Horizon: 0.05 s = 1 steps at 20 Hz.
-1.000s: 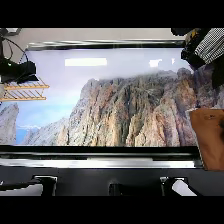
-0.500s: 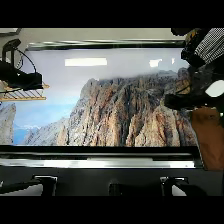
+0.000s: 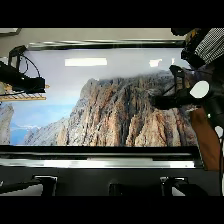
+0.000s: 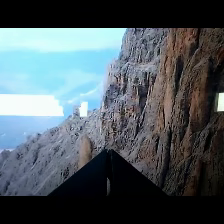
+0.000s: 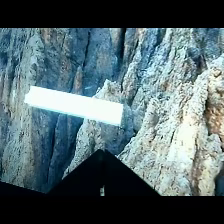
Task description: Fold the clothes and pants, and hang the long-sleeved shirts on hangers.
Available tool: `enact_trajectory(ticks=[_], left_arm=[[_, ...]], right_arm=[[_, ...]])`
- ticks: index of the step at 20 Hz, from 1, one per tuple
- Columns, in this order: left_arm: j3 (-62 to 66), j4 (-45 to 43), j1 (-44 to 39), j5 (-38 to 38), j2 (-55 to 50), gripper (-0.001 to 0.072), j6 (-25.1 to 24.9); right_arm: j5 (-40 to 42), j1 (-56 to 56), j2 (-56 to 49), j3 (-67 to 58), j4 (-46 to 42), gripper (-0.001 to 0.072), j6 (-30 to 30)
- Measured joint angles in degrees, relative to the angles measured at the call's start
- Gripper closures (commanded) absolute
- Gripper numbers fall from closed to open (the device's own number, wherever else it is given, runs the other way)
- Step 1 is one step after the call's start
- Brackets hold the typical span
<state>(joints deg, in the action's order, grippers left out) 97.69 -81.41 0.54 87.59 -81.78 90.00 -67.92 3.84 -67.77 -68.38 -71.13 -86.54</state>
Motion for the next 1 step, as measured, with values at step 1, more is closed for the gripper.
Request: enact_trajectory(ticks=[1], left_arm=[[-0.04,0.0,0.0,-0.02,-0.02,0.0693,0.0]], right_arm=[[0.0,0.07,0.0,0.0,-0.02,0.0679,0.0]])
